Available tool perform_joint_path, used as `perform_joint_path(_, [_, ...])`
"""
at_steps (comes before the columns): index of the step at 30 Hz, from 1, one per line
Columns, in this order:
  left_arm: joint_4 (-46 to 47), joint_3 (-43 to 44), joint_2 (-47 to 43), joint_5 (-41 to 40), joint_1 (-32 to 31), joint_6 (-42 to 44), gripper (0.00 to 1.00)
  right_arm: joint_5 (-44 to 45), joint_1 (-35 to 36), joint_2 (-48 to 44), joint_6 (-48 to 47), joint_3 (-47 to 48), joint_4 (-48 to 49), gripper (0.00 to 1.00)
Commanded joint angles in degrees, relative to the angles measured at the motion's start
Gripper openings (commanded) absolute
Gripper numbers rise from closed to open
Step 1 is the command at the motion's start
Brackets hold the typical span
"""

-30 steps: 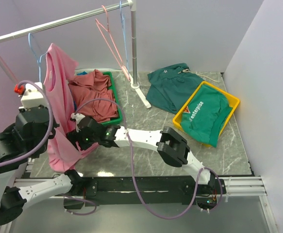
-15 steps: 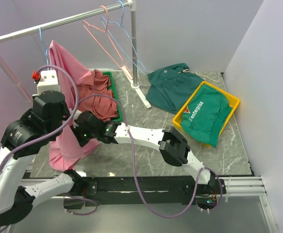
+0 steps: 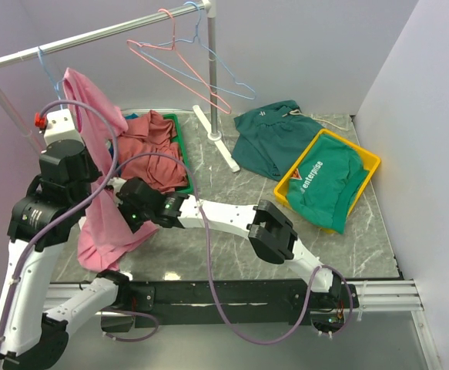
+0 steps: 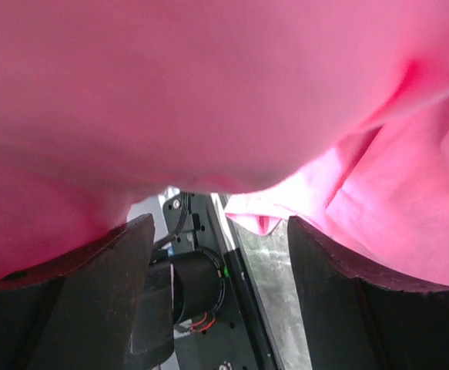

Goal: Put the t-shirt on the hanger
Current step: Place the hanger at the clothesline.

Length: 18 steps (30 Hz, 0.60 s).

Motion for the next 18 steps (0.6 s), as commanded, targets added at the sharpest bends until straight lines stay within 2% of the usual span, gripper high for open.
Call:
perform_joint_path(1, [8.2,0.6,-1.9,-1.5,0.9,-1.9,0.01,-1.5,-0.4,0.6,-0.4,3.2,-0.3,0.78])
perform_joint_path(13, [10.7,3.6,-0.6,-4.8,2.6,-0.1,0.01,-1.8,-0.3,2.6,-0.5,6.1,-2.3,0.78])
perform_joint_path(18, [11.4,6.4,2.0,-2.1,8.0,1.7,0.01,-2.1,-0.3,3.5,-0.6,6.8,-2.6,0.78])
